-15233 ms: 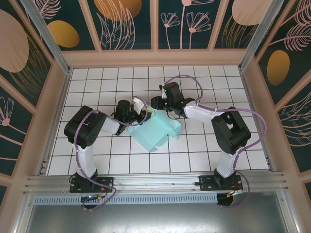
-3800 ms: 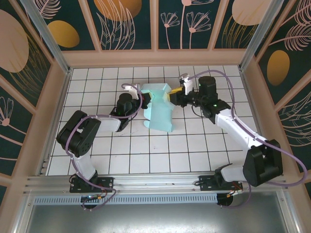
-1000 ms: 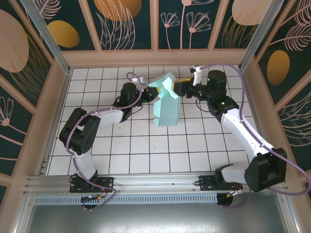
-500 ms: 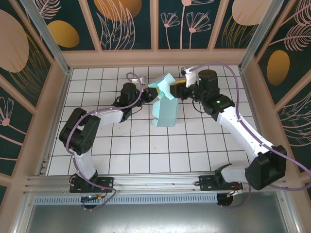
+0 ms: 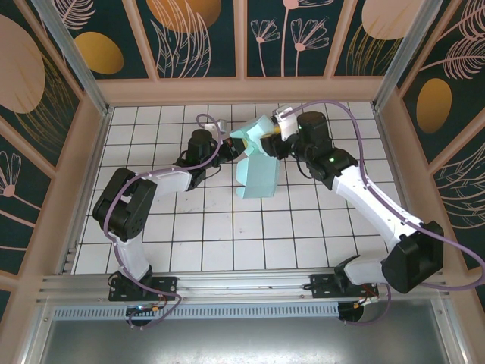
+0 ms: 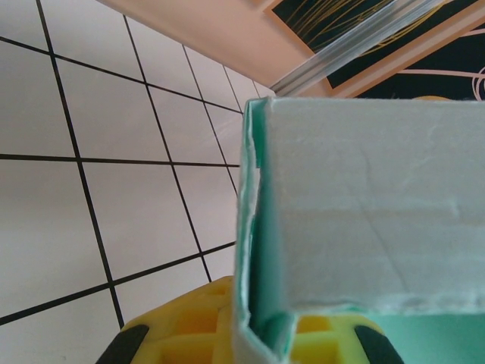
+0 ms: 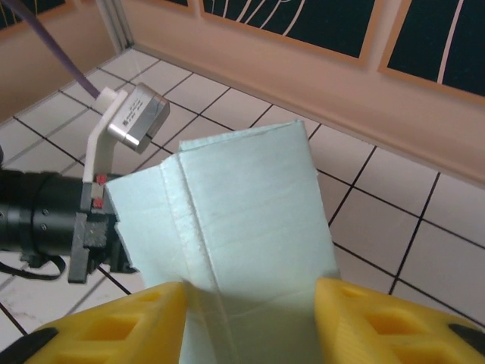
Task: Fold the paper box
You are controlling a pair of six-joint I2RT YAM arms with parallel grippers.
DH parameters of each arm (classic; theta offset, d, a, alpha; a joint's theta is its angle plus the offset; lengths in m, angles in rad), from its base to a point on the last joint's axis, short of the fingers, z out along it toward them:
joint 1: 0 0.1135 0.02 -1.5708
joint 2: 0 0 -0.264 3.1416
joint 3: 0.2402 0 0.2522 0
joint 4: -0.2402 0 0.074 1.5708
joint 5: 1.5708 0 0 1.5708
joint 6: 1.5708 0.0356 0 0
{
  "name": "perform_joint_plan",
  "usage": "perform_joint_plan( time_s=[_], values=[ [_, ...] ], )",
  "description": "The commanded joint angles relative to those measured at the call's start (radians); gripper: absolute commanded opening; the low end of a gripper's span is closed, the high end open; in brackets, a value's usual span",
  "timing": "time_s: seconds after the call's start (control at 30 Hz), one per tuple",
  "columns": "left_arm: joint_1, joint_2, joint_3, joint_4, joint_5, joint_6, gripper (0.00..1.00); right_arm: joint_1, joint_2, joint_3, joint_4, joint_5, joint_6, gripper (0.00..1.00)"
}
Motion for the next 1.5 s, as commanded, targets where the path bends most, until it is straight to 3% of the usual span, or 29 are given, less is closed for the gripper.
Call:
perform_joint_plan(
  time_s=[0.0, 0.37, 0.57, 0.73, 1.13, 1.27, 1.4, 1.47],
  values=[
    [-0.006, 0.002, 0.023, 0.056, 0.027, 0.013, 0.00, 0.006, -0.010, -0.011, -0.027, 0.039, -0.022, 0.45],
    [-0.007, -0.004, 0.017, 0.056, 0.031, 0.012, 0.00, 0.107, 0.061, 0.022, -0.033, 0.407, -0.074, 0.47],
    [-0.007, -0.004, 0.018, 0.054, 0.033, 0.013, 0.00, 0.182, 0.092, 0.007, 0.040, 0.680, -0.139, 0.46],
    [-0.007, -0.005, 0.017, 0.053, 0.035, 0.013, 0.00, 0.217, 0.106, -0.009, 0.107, 0.822, -0.200, 0.35],
    [-0.007, -0.011, 0.015, 0.049, 0.039, 0.015, 0.00, 0.267, 0.213, -0.005, 0.165, 1.020, -0.322, 0.25],
    [-0.007, -0.014, 0.014, 0.047, 0.039, 0.015, 0.00, 0.275, 0.234, -0.010, 0.201, 1.073, -0.357, 0.16],
    [-0.007, -0.012, 0.017, 0.046, 0.036, 0.008, 0.00, 0.288, 0.263, -0.029, 0.292, 1.160, -0.413, 0.01],
    [-0.007, -0.010, 0.019, 0.045, 0.032, -0.001, 0.00, 0.297, 0.269, -0.061, 0.390, 1.203, -0.474, 0.00]
  ],
)
